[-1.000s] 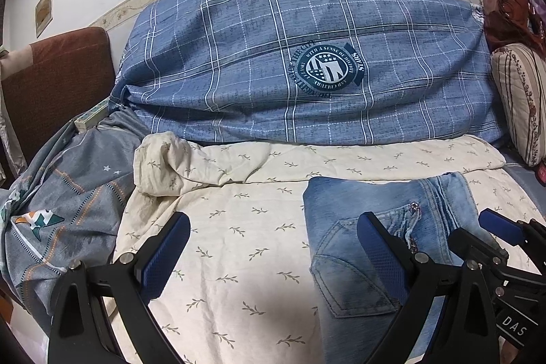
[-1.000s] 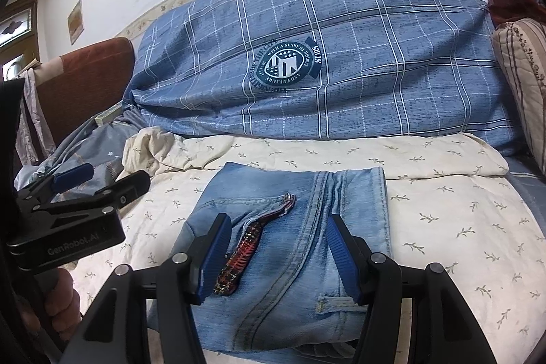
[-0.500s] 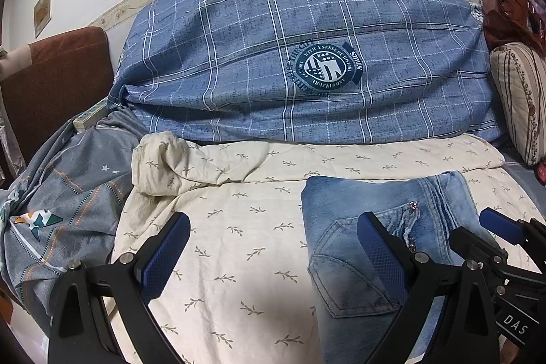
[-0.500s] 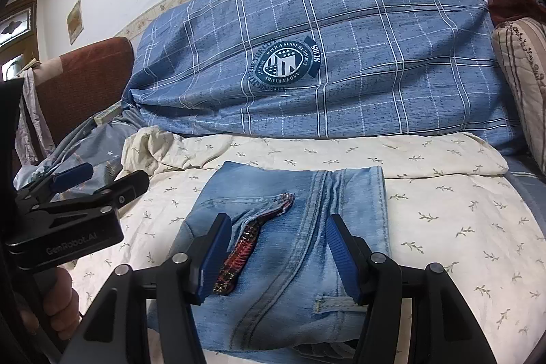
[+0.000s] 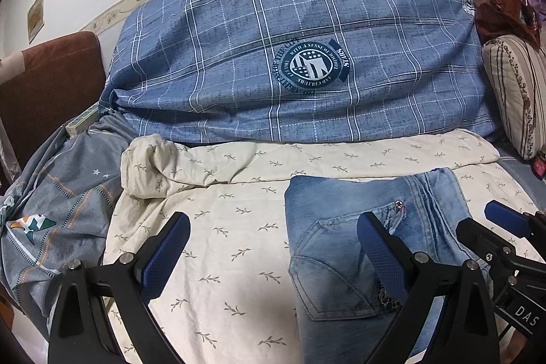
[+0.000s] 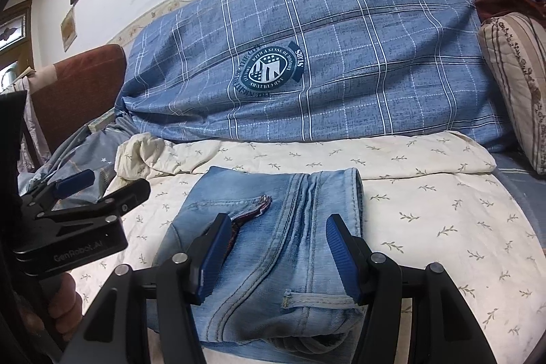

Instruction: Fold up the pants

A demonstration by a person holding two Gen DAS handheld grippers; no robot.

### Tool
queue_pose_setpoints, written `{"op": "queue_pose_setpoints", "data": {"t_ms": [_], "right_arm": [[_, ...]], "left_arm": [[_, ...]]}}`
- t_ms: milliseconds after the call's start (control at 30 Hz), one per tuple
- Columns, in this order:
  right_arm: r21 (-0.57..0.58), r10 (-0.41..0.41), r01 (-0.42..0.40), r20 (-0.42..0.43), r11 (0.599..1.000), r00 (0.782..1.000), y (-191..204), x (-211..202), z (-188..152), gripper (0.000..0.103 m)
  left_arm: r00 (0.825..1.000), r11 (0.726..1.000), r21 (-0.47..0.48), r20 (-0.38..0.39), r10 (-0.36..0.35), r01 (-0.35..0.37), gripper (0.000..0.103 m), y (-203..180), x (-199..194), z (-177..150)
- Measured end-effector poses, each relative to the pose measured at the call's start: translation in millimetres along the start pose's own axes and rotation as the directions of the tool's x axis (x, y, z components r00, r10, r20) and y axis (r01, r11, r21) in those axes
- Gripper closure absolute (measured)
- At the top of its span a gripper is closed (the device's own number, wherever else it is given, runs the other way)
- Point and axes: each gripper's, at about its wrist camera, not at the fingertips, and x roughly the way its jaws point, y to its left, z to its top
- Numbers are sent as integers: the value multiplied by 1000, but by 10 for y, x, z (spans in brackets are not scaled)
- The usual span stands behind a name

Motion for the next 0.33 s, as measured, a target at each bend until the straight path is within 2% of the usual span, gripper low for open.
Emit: {"op": "queue_pose_setpoints", "data": {"t_ms": [333], "right_arm": [[-19, 22, -22, -9, 1000, 1000, 162, 79, -5, 41]], "left_arm": [[1000, 1000, -11, 9, 3, -2, 5, 129, -26, -15]]}}
